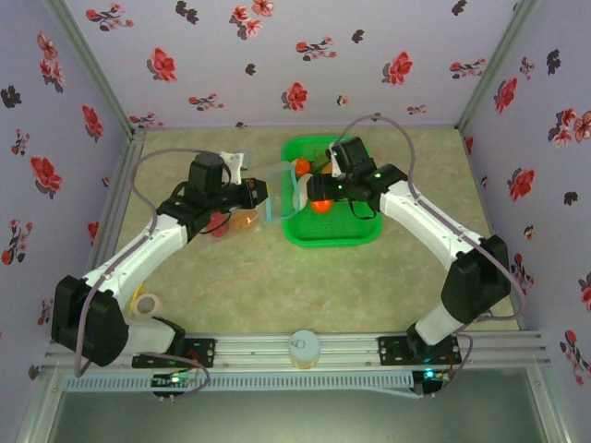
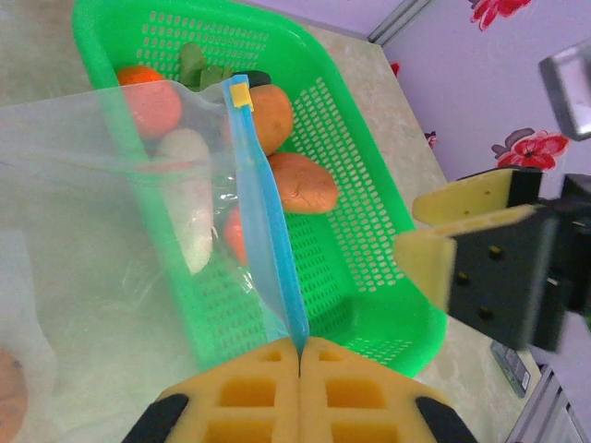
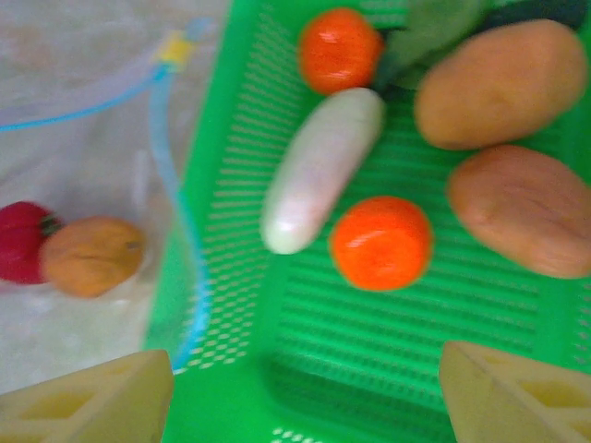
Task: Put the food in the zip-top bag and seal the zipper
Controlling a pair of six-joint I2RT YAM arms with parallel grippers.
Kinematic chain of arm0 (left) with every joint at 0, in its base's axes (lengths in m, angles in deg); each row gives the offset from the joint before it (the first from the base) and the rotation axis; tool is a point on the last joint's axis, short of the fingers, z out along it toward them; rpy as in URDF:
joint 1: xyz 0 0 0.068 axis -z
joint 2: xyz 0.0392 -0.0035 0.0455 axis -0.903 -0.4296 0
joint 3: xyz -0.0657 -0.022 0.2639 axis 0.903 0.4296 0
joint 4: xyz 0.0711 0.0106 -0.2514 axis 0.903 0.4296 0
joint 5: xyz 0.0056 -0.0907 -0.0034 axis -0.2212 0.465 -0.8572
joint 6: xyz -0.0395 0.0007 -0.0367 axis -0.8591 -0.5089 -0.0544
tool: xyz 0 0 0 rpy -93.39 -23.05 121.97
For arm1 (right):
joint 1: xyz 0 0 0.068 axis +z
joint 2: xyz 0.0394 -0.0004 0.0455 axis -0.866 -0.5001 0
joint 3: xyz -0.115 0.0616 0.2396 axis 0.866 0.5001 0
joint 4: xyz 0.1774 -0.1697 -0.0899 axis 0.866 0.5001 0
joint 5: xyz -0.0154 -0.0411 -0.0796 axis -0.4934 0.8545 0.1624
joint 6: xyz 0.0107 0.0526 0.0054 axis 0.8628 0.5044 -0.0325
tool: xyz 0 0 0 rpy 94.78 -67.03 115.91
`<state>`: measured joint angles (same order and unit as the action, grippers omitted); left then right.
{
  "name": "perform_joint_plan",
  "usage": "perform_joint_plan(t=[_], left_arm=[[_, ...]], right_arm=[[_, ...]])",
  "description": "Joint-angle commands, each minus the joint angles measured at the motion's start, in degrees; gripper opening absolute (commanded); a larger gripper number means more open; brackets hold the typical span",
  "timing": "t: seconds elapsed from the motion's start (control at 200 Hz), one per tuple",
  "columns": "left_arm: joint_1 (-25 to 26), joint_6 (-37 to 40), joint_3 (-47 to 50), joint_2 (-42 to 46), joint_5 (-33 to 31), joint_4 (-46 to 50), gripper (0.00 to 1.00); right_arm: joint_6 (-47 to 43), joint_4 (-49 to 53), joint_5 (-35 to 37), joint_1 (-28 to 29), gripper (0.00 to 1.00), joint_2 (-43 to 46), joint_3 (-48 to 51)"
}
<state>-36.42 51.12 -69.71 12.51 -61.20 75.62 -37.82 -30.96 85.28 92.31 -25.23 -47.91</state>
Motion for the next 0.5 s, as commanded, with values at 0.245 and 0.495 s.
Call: perform_joint_plan(t=[0.245, 0.495], left_arm=[[0.3, 0.3, -0.8, 0.5, 0.2, -0.3, 0.00], [0.3, 0.7, -0.7, 0.8, -0.2, 0.2, 0.00]], right_arm=[[-1.3, 2.3, 6.0, -1.5, 0.79, -13.6, -5.0], [-1.7, 4.4, 6.1, -1.6, 0.78, -22.2, -10.9]])
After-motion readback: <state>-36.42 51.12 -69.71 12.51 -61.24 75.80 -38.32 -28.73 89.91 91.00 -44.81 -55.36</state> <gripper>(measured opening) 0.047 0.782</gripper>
